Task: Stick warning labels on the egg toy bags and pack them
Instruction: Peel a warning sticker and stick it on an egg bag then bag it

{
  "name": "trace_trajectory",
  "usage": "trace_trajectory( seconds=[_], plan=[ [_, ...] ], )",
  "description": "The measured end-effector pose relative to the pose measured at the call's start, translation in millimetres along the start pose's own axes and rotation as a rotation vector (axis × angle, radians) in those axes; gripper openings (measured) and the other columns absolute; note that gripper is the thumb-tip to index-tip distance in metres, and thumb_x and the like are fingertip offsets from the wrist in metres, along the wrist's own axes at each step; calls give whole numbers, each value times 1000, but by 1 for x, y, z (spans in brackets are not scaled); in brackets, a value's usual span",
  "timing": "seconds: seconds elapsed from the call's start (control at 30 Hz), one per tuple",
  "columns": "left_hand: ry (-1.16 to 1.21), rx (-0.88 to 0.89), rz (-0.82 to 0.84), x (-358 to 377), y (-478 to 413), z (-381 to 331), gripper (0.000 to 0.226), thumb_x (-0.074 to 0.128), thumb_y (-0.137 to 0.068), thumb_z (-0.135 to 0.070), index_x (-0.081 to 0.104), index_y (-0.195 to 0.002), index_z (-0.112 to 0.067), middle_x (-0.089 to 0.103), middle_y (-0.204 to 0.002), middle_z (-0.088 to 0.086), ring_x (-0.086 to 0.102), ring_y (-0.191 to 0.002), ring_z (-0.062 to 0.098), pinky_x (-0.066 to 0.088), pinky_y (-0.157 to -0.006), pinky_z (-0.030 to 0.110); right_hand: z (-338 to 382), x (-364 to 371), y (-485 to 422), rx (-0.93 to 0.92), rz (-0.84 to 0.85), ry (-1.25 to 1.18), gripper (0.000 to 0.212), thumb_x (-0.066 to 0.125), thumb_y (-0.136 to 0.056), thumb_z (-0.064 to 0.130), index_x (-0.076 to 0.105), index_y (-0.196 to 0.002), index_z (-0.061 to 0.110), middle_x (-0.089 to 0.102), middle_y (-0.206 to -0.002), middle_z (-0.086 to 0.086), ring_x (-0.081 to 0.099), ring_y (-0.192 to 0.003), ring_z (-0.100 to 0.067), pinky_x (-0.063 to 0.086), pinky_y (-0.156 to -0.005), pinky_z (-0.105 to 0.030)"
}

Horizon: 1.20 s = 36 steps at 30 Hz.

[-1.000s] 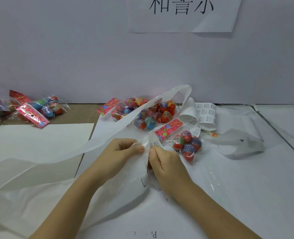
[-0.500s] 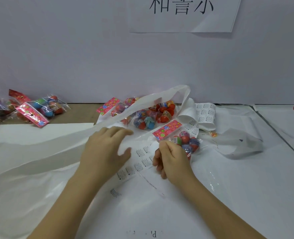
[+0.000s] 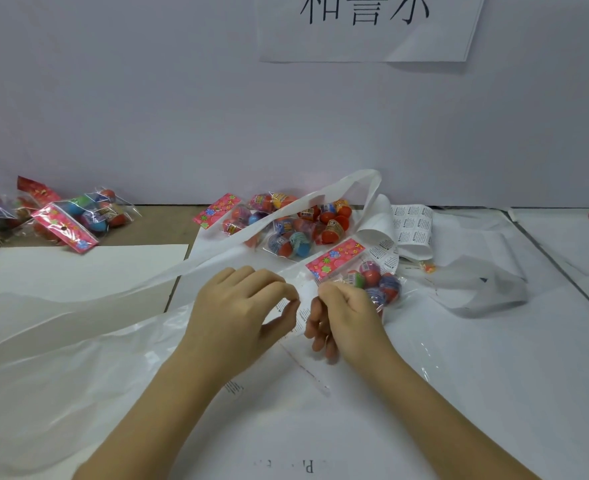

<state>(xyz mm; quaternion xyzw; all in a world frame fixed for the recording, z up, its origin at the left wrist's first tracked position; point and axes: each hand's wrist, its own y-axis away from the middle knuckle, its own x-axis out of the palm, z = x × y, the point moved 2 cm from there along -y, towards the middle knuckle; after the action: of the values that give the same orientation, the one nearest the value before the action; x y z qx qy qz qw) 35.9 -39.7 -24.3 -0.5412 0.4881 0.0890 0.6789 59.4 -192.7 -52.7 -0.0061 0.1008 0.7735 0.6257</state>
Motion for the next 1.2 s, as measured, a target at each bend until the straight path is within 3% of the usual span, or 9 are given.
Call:
trace_trajectory(
  seconds=[0.13,0.23,0.37,0.63,0.7,0.83,0.9,1.1,1.2],
  plan=[
    [43,-70,-17,-2,0,-1,10,69,-80,-22,72,-75,-14,70,-74,-1,62,-59,18,52,-51,31,2,2,-3,18,22,-114,42,37,-82,46,56,-53,23,62,-53,-4,53,-40,-20,34,-35,-19],
    [403,-488,-83,-5,-3,-4,12,67,-84,-22,66,-73,-25,64,-70,-15,55,-61,5,46,-54,16,2,-4,-7,11,-4,-306,46,37,-77,55,57,-77,13,59,-54,-4,50,-38,-18,34,-36,-18],
    [954,-899,-76,-2,-7,-2,36,65,-85,-5,71,-59,-29,66,-60,-9,55,-52,-2,43,-50,11,4,-7,-4,-50,88,-392,36,58,-71,39,62,-94,12,60,-66,-2,53,-48,-17,40,-38,-23],
    [1017,-934,0,0,-8,-4,31,65,-86,-12,73,-62,-31,67,-61,-7,52,-52,0,44,-50,15,8,-5,1,-198,83,-382,4,70,-85,12,68,-83,15,67,-71,-1,60,-56,-15,47,-42,-25],
    [1021,-936,9,1,-8,-4,32,65,-87,-11,73,-63,-31,67,-60,-8,53,-52,0,43,-50,15,8,-6,0,-212,59,-383,14,65,-88,7,69,-79,17,67,-70,0,59,-55,-15,47,-42,-25],
    [1033,-939,-22,2,-8,-4,33,66,-87,-8,72,-62,-29,66,-59,-9,54,-52,1,42,-51,16,10,-8,0,-203,78,-399,5,67,-80,17,66,-85,16,66,-72,0,60,-57,-16,49,-43,-27],
    [1045,-927,-32,3,-7,-4,31,66,-86,-7,72,-62,-25,65,-58,-8,56,-52,0,42,-50,13,10,-6,1,-185,83,-392,17,67,-75,21,64,-90,14,66,-73,1,60,-58,-16,49,-43,-28],
    [1068,-878,-22,5,-6,-8,21,67,-86,-5,71,-70,-17,64,-57,-9,56,-52,-1,44,-50,12,6,-4,1,-266,67,-333,2,67,-85,14,67,-87,16,67,-72,5,60,-59,-13,50,-46,-26],
    [1054,-903,-33,6,-6,-6,27,69,-85,-5,72,-66,-24,64,-59,-9,56,-53,0,44,-50,12,10,-13,-5,-287,-49,-367,8,64,-80,22,63,-87,18,65,-71,6,60,-60,-10,49,-47,-23]
  ],
)
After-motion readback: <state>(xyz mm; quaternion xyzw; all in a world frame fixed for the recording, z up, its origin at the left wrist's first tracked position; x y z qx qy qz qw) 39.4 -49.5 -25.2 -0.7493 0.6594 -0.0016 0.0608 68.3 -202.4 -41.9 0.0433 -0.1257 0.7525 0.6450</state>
